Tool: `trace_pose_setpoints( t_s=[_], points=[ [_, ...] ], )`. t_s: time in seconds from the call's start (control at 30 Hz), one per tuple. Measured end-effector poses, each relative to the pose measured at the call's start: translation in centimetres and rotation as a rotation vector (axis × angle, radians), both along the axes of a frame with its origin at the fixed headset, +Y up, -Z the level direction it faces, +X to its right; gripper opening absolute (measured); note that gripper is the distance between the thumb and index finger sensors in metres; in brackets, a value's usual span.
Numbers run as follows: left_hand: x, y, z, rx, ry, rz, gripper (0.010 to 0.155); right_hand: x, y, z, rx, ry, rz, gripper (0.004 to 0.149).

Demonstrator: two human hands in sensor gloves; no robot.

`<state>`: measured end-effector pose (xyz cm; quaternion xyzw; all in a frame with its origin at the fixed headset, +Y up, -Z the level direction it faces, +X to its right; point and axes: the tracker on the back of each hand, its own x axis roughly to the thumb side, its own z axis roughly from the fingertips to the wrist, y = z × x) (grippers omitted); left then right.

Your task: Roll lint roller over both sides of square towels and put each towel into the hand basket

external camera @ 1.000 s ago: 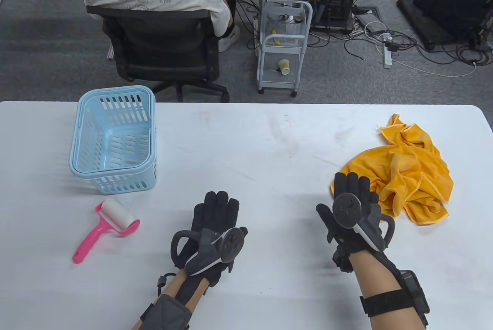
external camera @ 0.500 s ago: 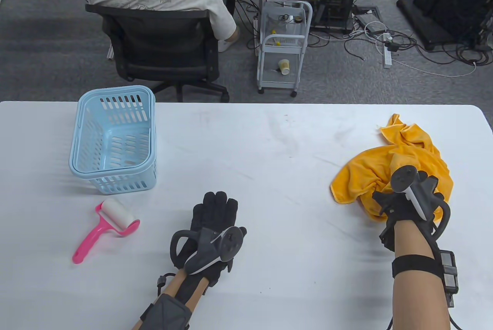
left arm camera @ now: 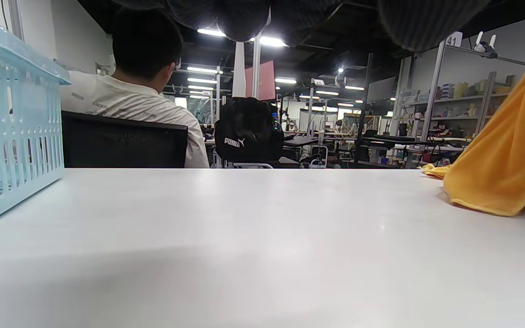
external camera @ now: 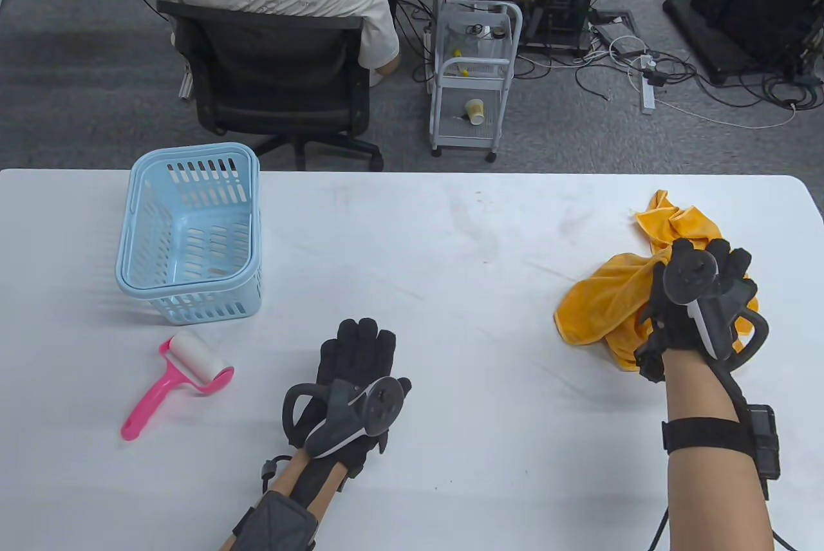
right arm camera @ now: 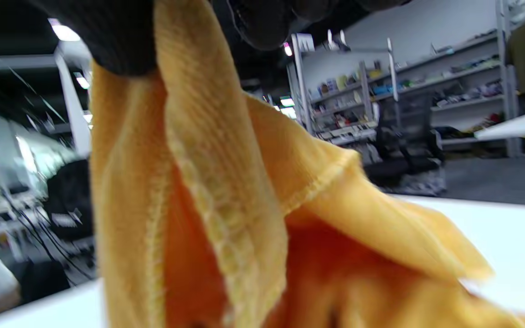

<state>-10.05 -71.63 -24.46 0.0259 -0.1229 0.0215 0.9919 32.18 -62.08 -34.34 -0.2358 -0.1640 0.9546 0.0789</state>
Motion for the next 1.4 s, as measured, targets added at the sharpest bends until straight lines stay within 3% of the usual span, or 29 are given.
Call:
trace_pose_setpoints(
  t_s=[0.03, 0.2, 0.37, 0.5, 0.67, 0.77, 0.83, 0.93, 1.13, 1.27, 1.4],
  points=[
    [0.0, 0.1, 0.0, 0.006, -0.002, 0.003, 0.068, -1.1, 2.1, 0.5, 0.062, 0.045, -0.002, 0.053],
    [0.1, 0.8, 0.4, 0.028, -0.029, 0.053, 0.069, -6.5, 7.4, 3.1, 0.231, 0.209, 0.099, 0.048],
    [0.5, 1.9, 1.2, 0.017, -0.119, 0.229, 0.073, -13.7, 8.7, 5.6, 0.263, 0.45, 0.213, 0.047],
    [0.4, 2.6, 1.6, -0.003, -0.191, 0.385, 0.08, -19.1, 6.1, 6.8, 0.179, 0.635, 0.193, 0.047],
    [0.1, 1.7, 1.2, -0.11, -0.175, 0.524, 0.086, -23.9, -0.3, 7.2, 0.028, 0.791, -0.052, 0.048],
    [-0.3, 0.8, 0.6, -0.092, -0.101, 0.485, 0.076, -24.8, -3.2, 7.2, -0.062, 0.888, -0.283, 0.051],
    [-0.7, 0.6, 0.3, -0.085, -0.094, 0.517, 0.056, -24.7, -4.4, 7.2, -0.107, 0.907, -0.372, 0.057],
    [-1.1, 0.5, -0.2, -0.138, -0.122, 0.538, 0.046, -23.6, -5.4, 6.9, -0.158, 0.944, -0.402, 0.06],
    [-1.5, 0.8, -0.7, -0.231, -0.207, 0.568, 0.042, -20.1, -6.4, 5.9, -0.334, 1.063, -0.381, 0.053],
    [-1.7, 1.2, -0.6, -0.178, -0.194, 0.531, 0.039, -17.8, -6.7, 6.2, -0.346, 0.997, -0.228, 0.044],
    [-1.1, 2.0, 0.1, -0.037, -0.167, 0.358, 0.04, -16.0, -6.0, 6.6, -0.3, 0.98, -0.238, 0.044]
  ],
)
